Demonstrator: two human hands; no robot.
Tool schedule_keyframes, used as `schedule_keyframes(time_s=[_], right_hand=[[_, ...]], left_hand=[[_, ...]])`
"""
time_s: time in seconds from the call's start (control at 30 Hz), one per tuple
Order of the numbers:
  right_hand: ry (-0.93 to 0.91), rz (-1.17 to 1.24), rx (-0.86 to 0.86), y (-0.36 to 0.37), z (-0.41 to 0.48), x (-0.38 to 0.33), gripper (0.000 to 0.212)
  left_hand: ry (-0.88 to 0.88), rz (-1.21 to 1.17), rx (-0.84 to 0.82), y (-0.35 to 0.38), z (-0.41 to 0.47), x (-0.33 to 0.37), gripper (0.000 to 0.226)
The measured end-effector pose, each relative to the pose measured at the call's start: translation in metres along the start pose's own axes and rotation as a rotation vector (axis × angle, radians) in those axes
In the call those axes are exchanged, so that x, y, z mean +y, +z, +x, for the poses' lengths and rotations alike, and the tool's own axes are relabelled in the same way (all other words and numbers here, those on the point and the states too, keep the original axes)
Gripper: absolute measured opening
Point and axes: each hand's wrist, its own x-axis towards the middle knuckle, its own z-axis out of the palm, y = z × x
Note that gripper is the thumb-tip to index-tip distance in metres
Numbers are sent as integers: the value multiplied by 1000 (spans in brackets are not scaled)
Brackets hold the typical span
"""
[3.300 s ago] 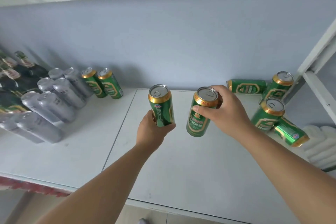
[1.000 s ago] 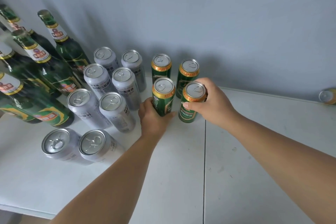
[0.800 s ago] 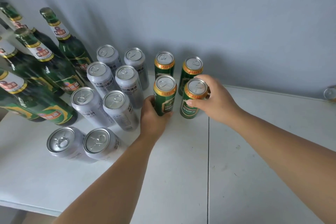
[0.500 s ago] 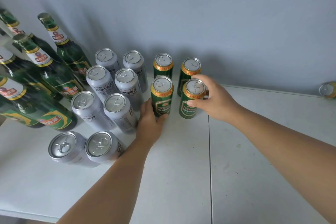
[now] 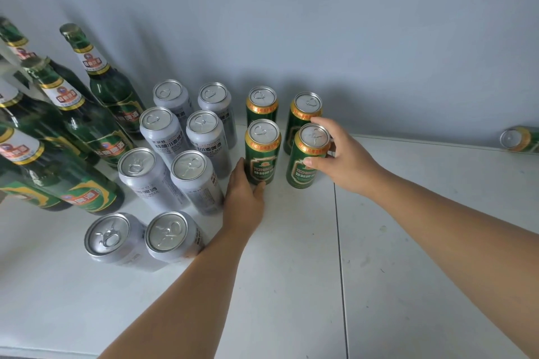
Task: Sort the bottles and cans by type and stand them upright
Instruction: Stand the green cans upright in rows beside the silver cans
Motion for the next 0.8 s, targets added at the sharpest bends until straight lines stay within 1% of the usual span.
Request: schedule_keyframes(time_s=[0.07, 0.23, 0.33, 0.43, 0.63, 0.8], right_hand=[[8, -3, -1, 0, -1, 0, 77], [3, -126, 40, 2, -2, -4, 80], [3, -120, 69, 6, -2, -6, 79], [21, -109, 81, 9, -5, -4, 83], [42, -114, 60, -1, -16, -4, 96], [54, -210, 44, -27, -27, 0, 94]], left_hand=[[-32, -17, 11, -1, -2, 5, 65], [-97, -40, 3, -6, -10, 15, 59], [-138, -58, -24, -9, -18, 19, 56], [-151, -54, -46, -12, -27, 23, 58], [-159, 47, -76, -15, -40, 34, 61], [-140, 150, -122, -16, -48, 50, 59]])
